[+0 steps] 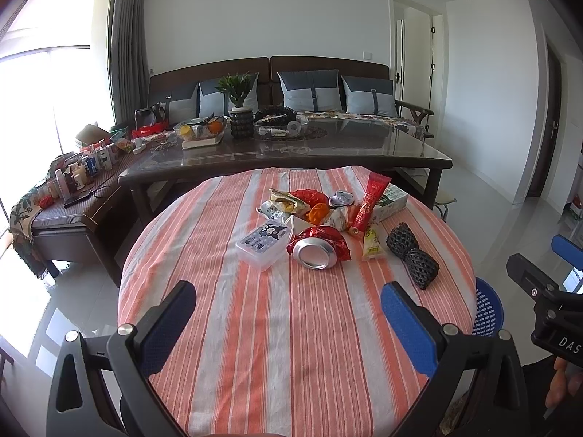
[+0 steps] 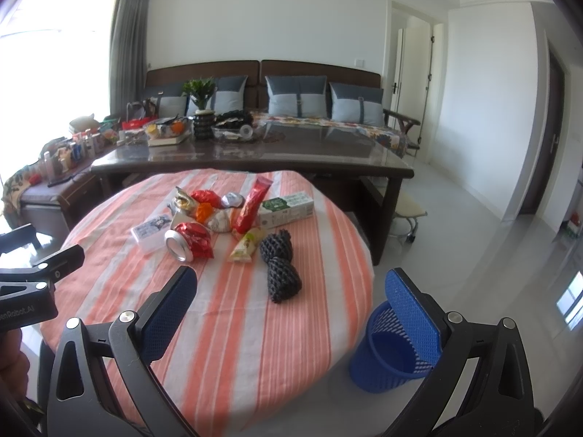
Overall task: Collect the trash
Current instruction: 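Reach the left tool to the clear plastic box while the right tool reaches the black foam net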
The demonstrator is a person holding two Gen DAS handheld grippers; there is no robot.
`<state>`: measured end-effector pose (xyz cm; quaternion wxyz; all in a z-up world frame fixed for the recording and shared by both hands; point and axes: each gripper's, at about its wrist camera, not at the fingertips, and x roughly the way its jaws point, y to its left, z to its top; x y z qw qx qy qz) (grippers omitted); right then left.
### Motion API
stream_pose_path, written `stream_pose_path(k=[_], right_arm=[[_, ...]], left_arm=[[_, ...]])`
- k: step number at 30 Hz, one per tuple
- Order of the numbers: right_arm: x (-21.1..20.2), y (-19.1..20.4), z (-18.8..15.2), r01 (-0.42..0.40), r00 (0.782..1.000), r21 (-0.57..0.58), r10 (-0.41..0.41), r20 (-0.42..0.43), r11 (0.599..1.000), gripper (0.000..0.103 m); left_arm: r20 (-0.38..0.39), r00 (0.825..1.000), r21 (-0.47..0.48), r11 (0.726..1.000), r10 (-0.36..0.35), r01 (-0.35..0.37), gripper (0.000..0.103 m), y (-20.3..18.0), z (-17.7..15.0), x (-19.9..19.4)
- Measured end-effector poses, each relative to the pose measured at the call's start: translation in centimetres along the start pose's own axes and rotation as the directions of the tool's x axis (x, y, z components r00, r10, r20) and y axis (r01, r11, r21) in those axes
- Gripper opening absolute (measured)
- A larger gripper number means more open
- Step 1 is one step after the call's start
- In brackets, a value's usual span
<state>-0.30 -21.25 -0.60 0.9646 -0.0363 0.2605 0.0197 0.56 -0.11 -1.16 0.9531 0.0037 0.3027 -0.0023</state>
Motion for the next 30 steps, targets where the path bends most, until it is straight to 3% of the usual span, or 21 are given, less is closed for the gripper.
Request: stream_pose_path(k=[8, 20, 30], right_arm=[[0.9, 0.4, -0.2, -0.004, 1.0, -0.002, 0.004, -0.02, 1.0, 0.103], [3.9, 0.2, -1.6, -0.023, 0.995, 0.009, 0.023, -0.101, 1.0, 0.103], [9.1, -0.4, -3.6, -0.063, 0.973, 0.028, 0.067, -0.222, 0.998, 0.103]], left_arm=[[-0.025, 1.0, -0.004, 1.0, 0.003, -0.003, 0.103, 0.9, -0.5, 1.4], [-0.218, 0.976, -0.078, 0.996, 0.026, -0.044, 0.103, 6.5, -4.0, 9.9], [-0.312, 0.949, -0.006, 0.999, -0.052, 0.052, 0.103, 5.9, -3.8, 17.0]])
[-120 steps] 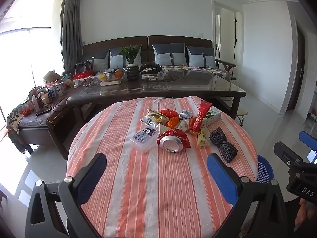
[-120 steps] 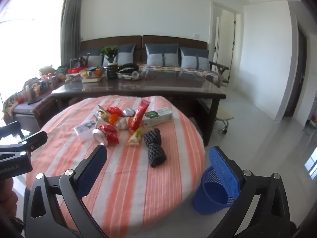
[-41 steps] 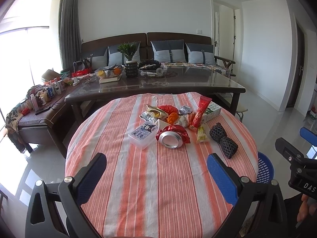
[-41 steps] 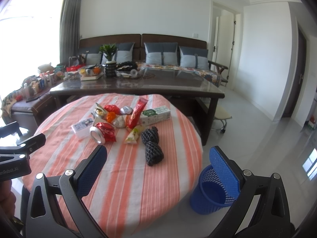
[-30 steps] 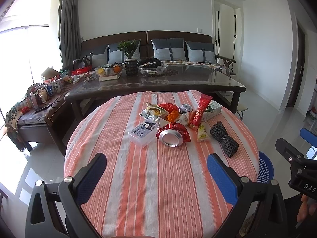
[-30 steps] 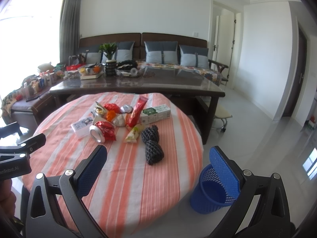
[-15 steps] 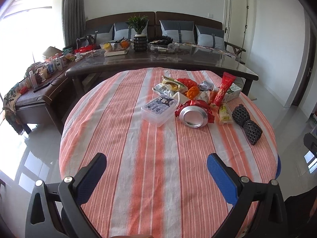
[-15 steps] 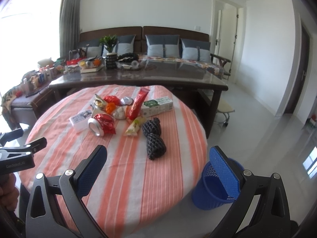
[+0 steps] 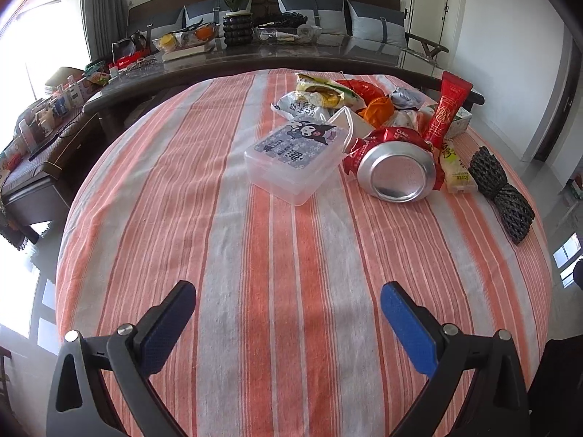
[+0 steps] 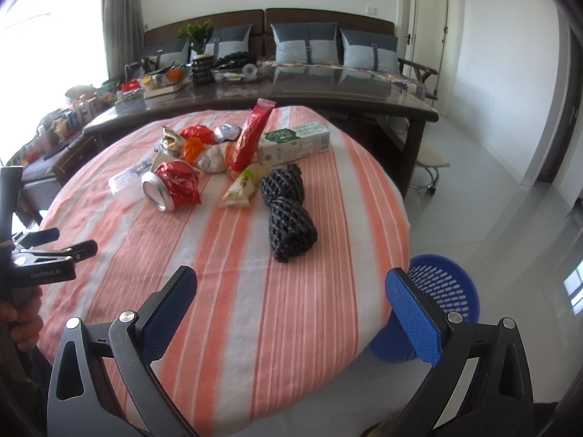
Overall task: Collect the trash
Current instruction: 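Reach the left tool to the clear plastic box while the right tool reaches the black foam net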
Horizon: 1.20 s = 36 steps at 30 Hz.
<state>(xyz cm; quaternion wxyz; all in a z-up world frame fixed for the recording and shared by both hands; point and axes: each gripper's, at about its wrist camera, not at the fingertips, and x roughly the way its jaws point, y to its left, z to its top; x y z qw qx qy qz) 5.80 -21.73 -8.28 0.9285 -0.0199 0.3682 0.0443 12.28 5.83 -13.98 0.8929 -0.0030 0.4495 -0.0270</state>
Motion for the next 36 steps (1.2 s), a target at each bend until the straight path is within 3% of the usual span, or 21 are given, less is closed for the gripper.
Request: stream_pose_path(k=[5, 15, 17, 23, 33, 36], right_arm=[[2.8, -0.5, -0.4, -0.027, 0.996, 0.018, 0.029, -0.08, 0.999, 0.103], [7.9, 0.5, -1.4, -0.071, 0.97, -0.025, 0.064, -0.235, 0.997, 0.102], [8.2, 0.6, -1.3, -0.051, 0.969, -0.052, 0.037, -0.245, 0.997, 0.103], [9.0, -0.2, -0.4, -0.069, 0.961, -0.037, 0.057, -0.271, 0.997, 0.103], [9.5, -1.7, 5.1, -0.187, 0.935, -0.012, 0.175, -0.308, 0.982, 0.101], [10.9, -1.8, 6.9, -0.203, 0.918, -0.009, 0.188, -0.349, 0.979, 0.091]], left_arm=[[-0.052, 0.999, 0.02, 1.0, 0.004, -0.003, 0.103, 0.2, 1.1, 2.9], [-0.053, 0.998, 0.096, 0.994, -0.04, 0.044, 0.103, 0.9, 2.8, 4.4], [-0.067, 0.995, 0.135, 0.988, -0.067, 0.076, 0.103, 1.2, 3.5, 4.9], [-0.059, 0.993, 0.172, 0.979, -0.104, 0.113, 0.103, 2.5, 5.8, 6.6], [-0.027, 0.982, 0.256, 0.948, -0.186, 0.187, 0.103, 3.6, 9.7, 7.0], [-0.032, 0.978, 0.306, 0.93, -0.204, 0.204, 0.102, 3.1, 10.4, 7.3]])
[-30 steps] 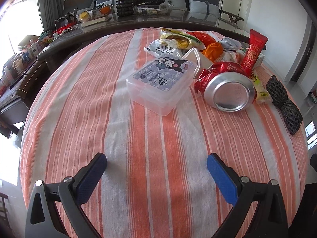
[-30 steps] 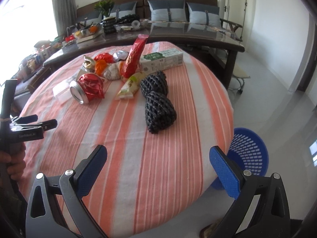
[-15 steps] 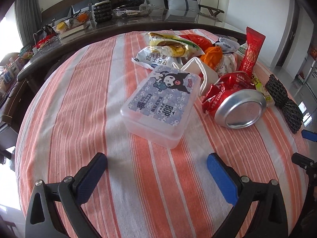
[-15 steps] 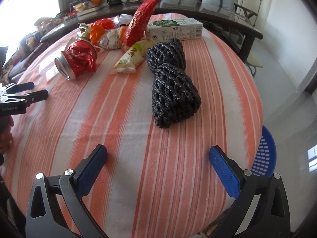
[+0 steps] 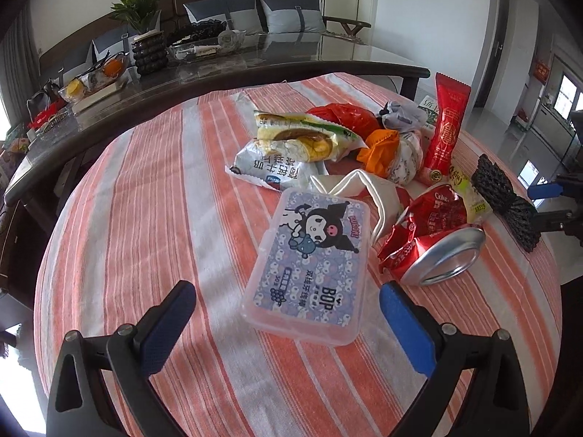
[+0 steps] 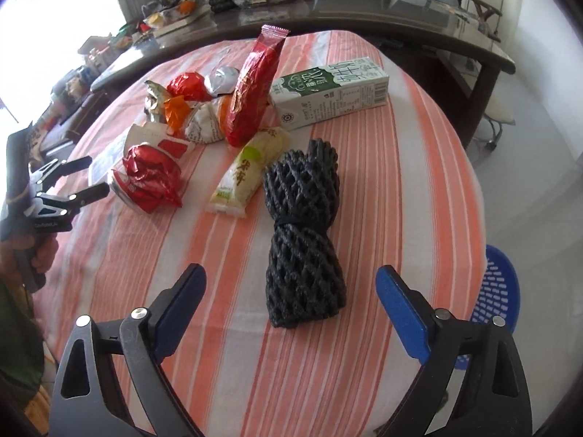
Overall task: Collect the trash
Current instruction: 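Reach the left tool to the clear plastic box while the right tool reaches the black foam net, then carry the box and net to the blue wastebasket and open both tools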
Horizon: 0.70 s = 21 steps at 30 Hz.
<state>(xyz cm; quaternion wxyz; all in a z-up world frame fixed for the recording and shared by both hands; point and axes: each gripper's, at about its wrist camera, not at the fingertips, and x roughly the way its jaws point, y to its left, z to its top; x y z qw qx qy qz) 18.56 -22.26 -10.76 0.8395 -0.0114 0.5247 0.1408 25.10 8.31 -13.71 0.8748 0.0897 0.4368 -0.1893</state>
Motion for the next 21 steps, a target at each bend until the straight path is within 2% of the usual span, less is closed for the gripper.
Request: stream_pose_path(k=[3, 5, 6, 7, 8, 9, 10, 12, 16, 21], right_arm=[[0.9, 0.3, 1.6, 0.009, 0.999, -0.036, -0.011, -0.047, 0.999, 0.086], [1.6, 0.3, 2.1, 0.008, 0.997, -0.055, -0.013, -0.079, 0.998, 0.079], [2.0, 0.2, 2.4, 0.013, 0.995, -0.062, -0.019, -0.093, 0.998, 0.072], [2.2, 0.2, 2.5, 0.02, 0.994, -0.066, -0.027, -0.104, 0.998, 0.063], [2.4, 0.2, 2.6, 0.024, 0.993, -0.068, -0.031, -0.111, 0.997, 0.057], [2.5, 0.3, 2.8, 0.021, 0.993, -0.064, -0.028, -0.114, 0.998, 0.041], [2.3, 0.2, 2.8, 0.012, 0.994, -0.054, -0.018, -0.109, 0.998, 0.034], [1.6, 0.1, 2.8, -0.002, 0.997, -0.041, -0.001, -0.083, 0.999, 0.033], [-0.3, -0.5, 2.8, -0.022, 0.999, -0.034, 0.021, -0.03, 0.999, 0.033], [-2.9, -2.8, 2.1, -0.056, 0.998, 0.0, 0.056, 0.027, 0.998, 0.033]], left_arm=[[-0.002, 1.0, 0.076, 0.997, -0.005, 0.005, 0.102, -1.1, 0.2, 0.1], [-0.002, 1.0, 0.122, 0.993, 0.004, -0.003, 0.096, -1.9, 0.2, 0.2], [-0.007, 1.0, 0.139, 0.99, 0.007, -0.006, 0.083, -2.2, 0.2, 0.4], [-0.016, 1.0, 0.151, 0.989, 0.012, -0.009, 0.065, -2.4, 0.1, 0.6], [-0.023, 1.0, 0.156, 0.988, 0.019, -0.015, 0.065, -2.6, 0.0, 0.7], [-0.014, 1.0, 0.156, 0.988, 0.018, -0.016, 0.065, -2.7, -0.1, 0.6], [-0.009, 1.0, 0.154, 0.988, 0.021, -0.019, 0.065, -2.6, -0.3, 0.4], [0.008, 0.999, 0.137, 0.989, 0.046, -0.047, 0.064, -2.1, -0.7, -0.4], [0.037, 0.997, 0.046, 0.996, 0.073, -0.074, 0.064, -0.1, -1.2, -3.3], [0.097, 0.994, 0.012, 0.999, 0.044, -0.045, 0.064, -1.1, -0.2, -7.8]])
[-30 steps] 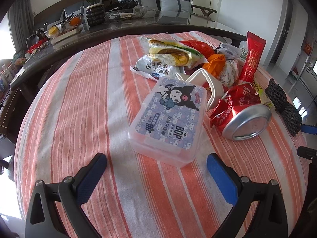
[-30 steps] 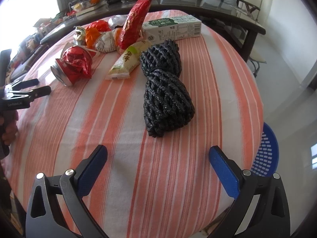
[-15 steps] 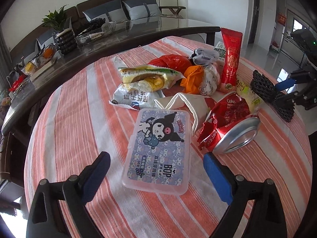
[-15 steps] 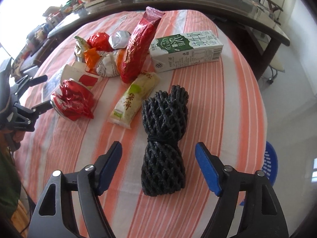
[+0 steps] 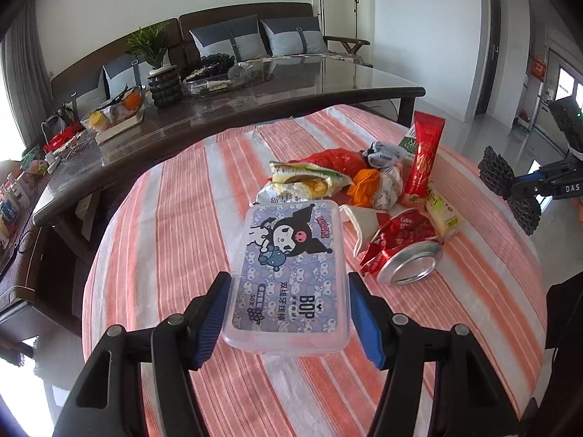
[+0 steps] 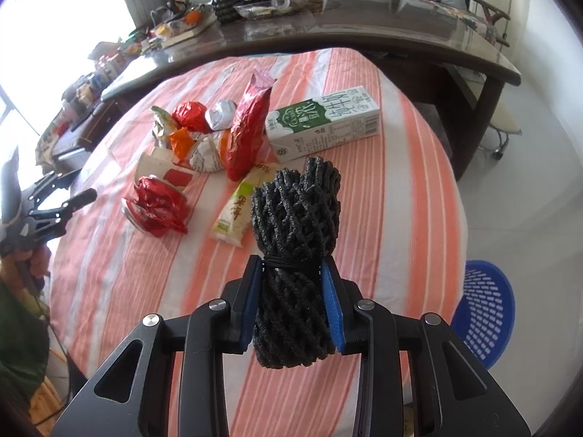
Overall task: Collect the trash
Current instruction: 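Carry the box and net to the blue wastebasket and open both tools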
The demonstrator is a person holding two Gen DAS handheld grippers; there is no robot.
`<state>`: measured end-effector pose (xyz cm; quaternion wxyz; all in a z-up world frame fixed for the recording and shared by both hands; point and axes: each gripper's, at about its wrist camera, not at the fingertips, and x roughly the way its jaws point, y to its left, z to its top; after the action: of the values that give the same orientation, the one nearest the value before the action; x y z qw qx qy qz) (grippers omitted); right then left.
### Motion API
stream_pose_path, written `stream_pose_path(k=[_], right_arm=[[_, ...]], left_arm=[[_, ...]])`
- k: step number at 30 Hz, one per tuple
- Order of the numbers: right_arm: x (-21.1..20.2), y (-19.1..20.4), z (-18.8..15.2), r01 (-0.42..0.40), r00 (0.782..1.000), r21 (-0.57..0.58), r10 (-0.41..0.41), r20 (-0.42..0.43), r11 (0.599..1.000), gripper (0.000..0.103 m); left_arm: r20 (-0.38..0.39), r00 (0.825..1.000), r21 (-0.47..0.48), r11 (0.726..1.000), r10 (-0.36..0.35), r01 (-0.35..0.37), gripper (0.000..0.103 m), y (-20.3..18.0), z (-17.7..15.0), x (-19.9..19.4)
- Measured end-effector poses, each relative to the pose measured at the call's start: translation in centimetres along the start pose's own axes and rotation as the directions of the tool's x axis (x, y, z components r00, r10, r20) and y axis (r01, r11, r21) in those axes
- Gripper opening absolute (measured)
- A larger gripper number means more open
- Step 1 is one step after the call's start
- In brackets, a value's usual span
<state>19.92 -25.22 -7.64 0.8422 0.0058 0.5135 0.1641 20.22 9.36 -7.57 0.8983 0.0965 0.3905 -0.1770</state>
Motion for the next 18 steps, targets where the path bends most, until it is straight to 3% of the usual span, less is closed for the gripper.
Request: stream_pose_path(k=[4, 8, 13, 18], right_arm=[[-2.0, -2.5, -0.7, -0.015, 0.999, 0.043, 0.013, 0.044, 0.999, 0.033], [-4.0, -5.5, -1.6, 0.001, 0.997, 0.084, -0.008, 0.08, 0.996, 0.033], [-6.2, -12.0, -3.0, 0.059, 0.991, 0.178, -0.078, 0.105, 0.982, 0.033], [-7.0, -19.7, -5.4, 0.128, 0.985, 0.296, -0.157, 0.077, 0.947, 0.033]], left_arm=[[0.045, 0.997, -0.006, 0.998, -0.07, 0.07, 0.064, -3.4, 2.4, -1.8], [0.076, 0.98, 0.008, 0.983, -0.185, 0.185, 0.064, -9.7, 5.1, -2.3], [0.036, 0.939, 0.037, 0.939, -0.343, 0.342, 0.064, -20.5, 8.4, 0.7], [-0.044, 0.895, 0.07, 0.892, -0.443, 0.446, 0.064, -31.9, 10.7, 5.8]])
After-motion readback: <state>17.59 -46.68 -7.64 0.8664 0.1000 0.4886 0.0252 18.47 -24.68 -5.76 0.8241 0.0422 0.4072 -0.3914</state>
